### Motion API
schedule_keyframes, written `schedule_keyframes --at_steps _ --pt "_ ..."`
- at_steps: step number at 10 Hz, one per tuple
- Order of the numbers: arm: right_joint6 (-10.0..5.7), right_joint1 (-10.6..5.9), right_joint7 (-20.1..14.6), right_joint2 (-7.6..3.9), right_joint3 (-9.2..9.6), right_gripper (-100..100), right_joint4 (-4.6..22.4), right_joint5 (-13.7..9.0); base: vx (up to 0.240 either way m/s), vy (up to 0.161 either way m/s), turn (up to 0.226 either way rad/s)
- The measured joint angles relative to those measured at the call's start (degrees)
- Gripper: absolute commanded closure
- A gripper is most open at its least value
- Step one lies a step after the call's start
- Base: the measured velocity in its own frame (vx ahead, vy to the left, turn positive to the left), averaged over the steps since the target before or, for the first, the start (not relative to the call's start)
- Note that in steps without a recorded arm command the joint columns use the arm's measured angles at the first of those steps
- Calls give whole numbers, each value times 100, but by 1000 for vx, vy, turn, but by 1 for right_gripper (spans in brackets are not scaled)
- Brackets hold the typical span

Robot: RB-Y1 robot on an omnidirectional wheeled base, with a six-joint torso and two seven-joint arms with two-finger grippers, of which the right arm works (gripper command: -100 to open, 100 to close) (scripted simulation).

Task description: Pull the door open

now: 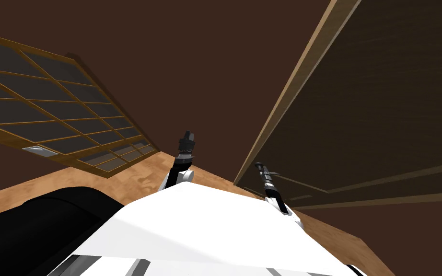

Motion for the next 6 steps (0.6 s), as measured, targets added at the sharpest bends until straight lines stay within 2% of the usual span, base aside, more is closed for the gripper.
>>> schedule_keyframes --at_steps 5,6 --pt "6 -4 -2 12 14 100 18 3 -17 0 0" --pt "7 -2 -1 13 15 100 19 3 -118 -68 134"
